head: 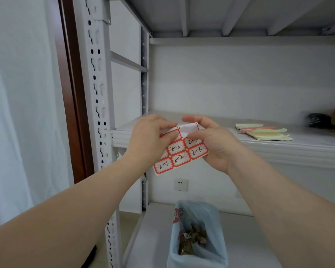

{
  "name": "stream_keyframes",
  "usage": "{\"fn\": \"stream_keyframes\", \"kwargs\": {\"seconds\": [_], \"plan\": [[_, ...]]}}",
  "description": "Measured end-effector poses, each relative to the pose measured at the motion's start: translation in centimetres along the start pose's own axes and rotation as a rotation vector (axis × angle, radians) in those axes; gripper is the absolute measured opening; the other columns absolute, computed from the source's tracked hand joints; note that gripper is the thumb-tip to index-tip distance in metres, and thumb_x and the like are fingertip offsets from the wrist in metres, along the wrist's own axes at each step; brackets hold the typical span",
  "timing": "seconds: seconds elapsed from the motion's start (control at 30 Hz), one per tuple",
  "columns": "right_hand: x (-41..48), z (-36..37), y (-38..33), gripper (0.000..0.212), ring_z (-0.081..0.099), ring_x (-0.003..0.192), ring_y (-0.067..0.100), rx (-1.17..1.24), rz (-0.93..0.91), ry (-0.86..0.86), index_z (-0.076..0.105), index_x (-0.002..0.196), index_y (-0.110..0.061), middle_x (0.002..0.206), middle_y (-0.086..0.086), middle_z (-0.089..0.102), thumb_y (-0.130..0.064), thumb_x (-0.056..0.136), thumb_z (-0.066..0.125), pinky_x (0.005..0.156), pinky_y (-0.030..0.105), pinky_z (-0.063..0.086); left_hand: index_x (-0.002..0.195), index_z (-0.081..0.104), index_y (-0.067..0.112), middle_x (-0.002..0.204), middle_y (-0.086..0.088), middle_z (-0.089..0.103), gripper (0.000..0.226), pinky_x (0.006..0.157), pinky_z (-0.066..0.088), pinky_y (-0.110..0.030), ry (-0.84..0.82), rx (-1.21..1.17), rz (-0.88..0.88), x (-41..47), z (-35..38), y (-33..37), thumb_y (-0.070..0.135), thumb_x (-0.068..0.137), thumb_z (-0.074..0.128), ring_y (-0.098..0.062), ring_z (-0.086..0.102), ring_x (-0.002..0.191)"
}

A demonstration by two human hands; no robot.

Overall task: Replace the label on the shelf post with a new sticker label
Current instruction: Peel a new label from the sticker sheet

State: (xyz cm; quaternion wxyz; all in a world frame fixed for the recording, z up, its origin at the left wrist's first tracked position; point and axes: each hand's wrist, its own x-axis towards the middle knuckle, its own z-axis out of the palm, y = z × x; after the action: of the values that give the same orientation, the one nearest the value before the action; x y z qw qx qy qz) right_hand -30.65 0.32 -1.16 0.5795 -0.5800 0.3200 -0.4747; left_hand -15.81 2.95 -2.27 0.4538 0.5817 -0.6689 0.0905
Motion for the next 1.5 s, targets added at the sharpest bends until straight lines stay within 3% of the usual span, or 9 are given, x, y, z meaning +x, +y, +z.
{"fn": "stream_keyframes", "kwargs": {"seconds": [0.07,0.13,0.2,0.37,0.57,0.87,1.07,1.27,1.5], "plan": [[0.0,0.2,0.1,0.023,0.063,0.067,0.023,-0.003,0.012,0.003,0.065,0.090,-0.019,0.078,0.008,0.066,0.001,0.087,0.054,0.062,0.031,0.050,0.112,0.069,0.026,0.107,0.008,0.067,0.027,0.088,0.041,-0.022,-0.013,0.014,0.018,-0.1,-0.1,0.2,0.035,0.087,0.060,-0.010,0.055,0.102],[0.1,0.4,0.2,0.009,0.064,0.066,0.023,-0.002,0.019,0.053,0.062,0.086,-0.015,0.077,0.009,0.067,-0.006,0.085,0.063,0.063,0.031,0.052,0.111,0.069,0.027,0.103,0.012,0.067,0.027,0.080,0.039,-0.012,-0.029,-0.016,0.020,-0.2,-0.3,0.5,0.037,0.087,0.060,-0.005,0.055,0.095],[0.4,0.5,0.5,0.011,0.063,0.065,0.024,0.027,0.028,0.122,0.060,0.085,-0.014,0.077,0.009,0.066,-0.006,0.083,0.066,0.063,0.031,0.052,0.113,0.067,0.027,0.098,0.016,0.060,0.031,0.072,0.035,-0.008,-0.038,-0.010,0.031,-0.3,-0.3,0.7,0.039,0.086,0.061,0.000,0.049,0.089],[0.9,0.6,0.7,0.019,0.059,0.061,0.022,0.129,0.057,0.202,0.051,0.084,-0.019,0.078,0.007,0.062,-0.001,0.086,0.056,0.057,0.030,0.048,0.113,0.068,0.023,0.113,0.006,0.065,0.032,0.085,0.027,-0.012,-0.004,0.014,0.089,-0.2,0.2,0.7,0.032,0.082,0.068,-0.011,0.049,0.107],[0.9,0.5,0.7,0.023,0.057,0.059,0.023,0.165,0.073,0.225,0.051,0.083,-0.021,0.078,0.006,0.058,0.001,0.089,0.048,0.057,0.030,0.047,0.100,0.074,0.017,0.093,0.000,0.070,0.022,0.083,0.029,-0.021,0.053,0.119,0.253,-0.2,1.0,0.5,0.027,0.081,0.069,-0.022,0.053,0.097],[1.0,0.4,0.7,0.033,0.061,0.064,0.023,0.087,0.061,0.182,0.066,0.084,-0.021,0.081,0.005,0.063,0.002,0.091,0.044,0.057,0.029,0.051,0.083,0.076,0.014,0.074,0.002,0.074,0.018,0.074,0.039,-0.024,0.095,0.193,0.333,-0.1,1.4,0.2,0.023,0.074,0.065,-0.027,0.061,0.082],[1.4,0.4,1.1,0.034,0.064,0.075,0.026,0.014,0.014,0.164,0.070,0.089,-0.022,0.091,0.005,0.068,0.002,0.090,0.046,0.066,0.034,0.054,0.093,0.071,0.018,0.088,0.005,0.068,0.013,0.071,0.023,-0.014,0.039,0.157,0.249,0.5,1.5,0.2,0.027,0.085,0.064,-0.012,0.047,0.092],[1.9,0.5,1.1,0.033,0.068,0.083,0.031,0.016,0.018,0.161,0.070,0.089,-0.023,0.097,0.009,0.070,0.001,0.088,0.047,0.071,0.038,0.056,0.091,0.069,0.020,0.080,0.015,0.049,0.010,0.068,0.020,-0.013,0.048,0.168,0.235,1.0,1.6,-0.4,0.027,0.085,0.064,-0.006,0.036,0.088],[2.5,0.8,0.6,0.033,0.067,0.072,0.025,0.003,0.011,0.137,0.067,0.104,-0.021,0.090,0.008,0.070,0.001,0.088,0.048,0.065,0.033,0.055,0.091,0.071,0.019,0.096,0.005,0.067,0.012,0.079,0.023,-0.015,0.076,0.168,0.272,1.6,1.2,-0.8,0.024,0.087,0.062,-0.010,0.042,0.095]]}}
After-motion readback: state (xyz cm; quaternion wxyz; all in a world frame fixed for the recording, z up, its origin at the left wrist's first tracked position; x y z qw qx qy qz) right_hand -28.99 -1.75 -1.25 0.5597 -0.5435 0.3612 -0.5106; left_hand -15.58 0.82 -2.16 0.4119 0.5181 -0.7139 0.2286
